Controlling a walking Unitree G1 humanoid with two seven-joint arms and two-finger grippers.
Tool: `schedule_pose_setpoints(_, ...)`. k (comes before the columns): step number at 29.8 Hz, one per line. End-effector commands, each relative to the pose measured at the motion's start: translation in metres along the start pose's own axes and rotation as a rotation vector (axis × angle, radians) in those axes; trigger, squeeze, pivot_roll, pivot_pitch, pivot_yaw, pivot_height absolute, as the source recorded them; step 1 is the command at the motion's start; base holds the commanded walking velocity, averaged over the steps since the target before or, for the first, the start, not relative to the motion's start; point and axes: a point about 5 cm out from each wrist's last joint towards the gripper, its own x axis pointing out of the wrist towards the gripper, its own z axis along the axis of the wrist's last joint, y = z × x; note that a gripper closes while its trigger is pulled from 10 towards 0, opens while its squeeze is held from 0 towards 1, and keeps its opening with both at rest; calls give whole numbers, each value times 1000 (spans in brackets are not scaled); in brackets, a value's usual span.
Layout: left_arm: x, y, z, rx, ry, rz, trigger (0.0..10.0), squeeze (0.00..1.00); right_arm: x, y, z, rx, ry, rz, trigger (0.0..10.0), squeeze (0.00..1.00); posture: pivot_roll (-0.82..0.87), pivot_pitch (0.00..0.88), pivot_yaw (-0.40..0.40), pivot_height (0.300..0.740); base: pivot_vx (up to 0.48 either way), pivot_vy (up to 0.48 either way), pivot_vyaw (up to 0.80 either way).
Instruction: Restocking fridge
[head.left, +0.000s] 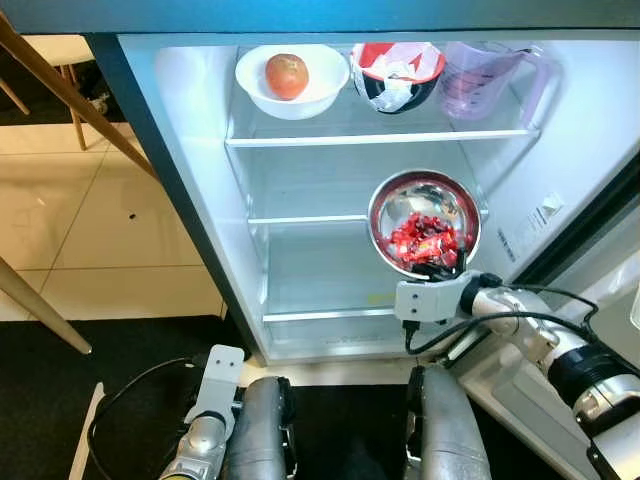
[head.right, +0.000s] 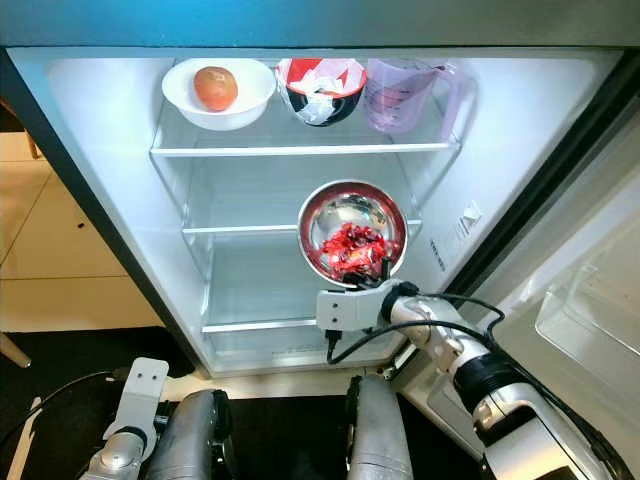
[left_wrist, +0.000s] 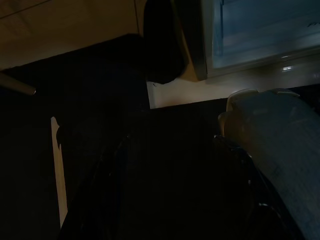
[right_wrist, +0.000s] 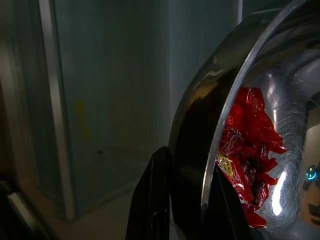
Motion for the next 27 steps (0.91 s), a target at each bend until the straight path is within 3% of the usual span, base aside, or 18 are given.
schedule_pose_setpoints(1, -4, 0, -13, 13, 42, -14, 10000, 0, -3, -20, -10, 9, 19, -12, 10000, 0, -29, 190, -24, 587, 0, 0, 0)
schedule_pose_setpoints(7, -4, 0, -8, 20, 3, -18, 10000, 0, -3, -36, -21, -16, 74, 1, 10000, 0, -19, 196, -29, 587, 0, 0, 0)
schedule_pose_setpoints(9, -5, -15, 15, 93, -153, -107, 10000, 0, -3, -43, -24, -14, 92, 3, 10000, 0, -14, 199, -31, 587, 0, 0, 0)
schedule_pose_setpoints(11, -6, -21, 22, 116, -203, -145, 10000, 0, -3, -43, -24, -15, 94, 8, 10000, 0, -14, 199, -31, 587, 0, 0, 0)
schedule_pose_setpoints(12, -11, -36, 44, 159, -341, -247, 10000, 0, -2, -45, -24, -15, 100, 10, 10000, 0, -12, 198, -30, 587, 0, 0, 0)
schedule_pose_setpoints(13, -11, -36, 44, 159, -341, -247, 10000, 0, -2, -45, -24, -15, 100, 10, 10000, 0, -12, 198, -30, 587, 0, 0, 0)
schedule_pose_setpoints(15, -18, -46, 71, 219, -485, -330, 10000, 0, 0, -47, -23, -18, 106, 14, 10000, 0, -10, 198, -25, 587, 0, 0, 0)
schedule_pose_setpoints(21, -29, -50, 101, 245, -619, -405, 10000, 0, 2, -52, -22, -18, 116, 5, 10000, 0, -3, 201, -17, 587, 0, 0, 0)
schedule_pose_setpoints(23, -37, -54, 126, 220, -702, -448, 10000, 0, 2, -58, -22, -26, 128, 0, 10000, 0, 8, 204, -16, 587, 0, 0, 0)
schedule_pose_setpoints(27, -46, -58, 152, 204, -782, -480, 10000, 0, 3, -69, -20, -36, 135, 6, 10000, 0, 17, 218, -16, 587, 0, 0, 0)
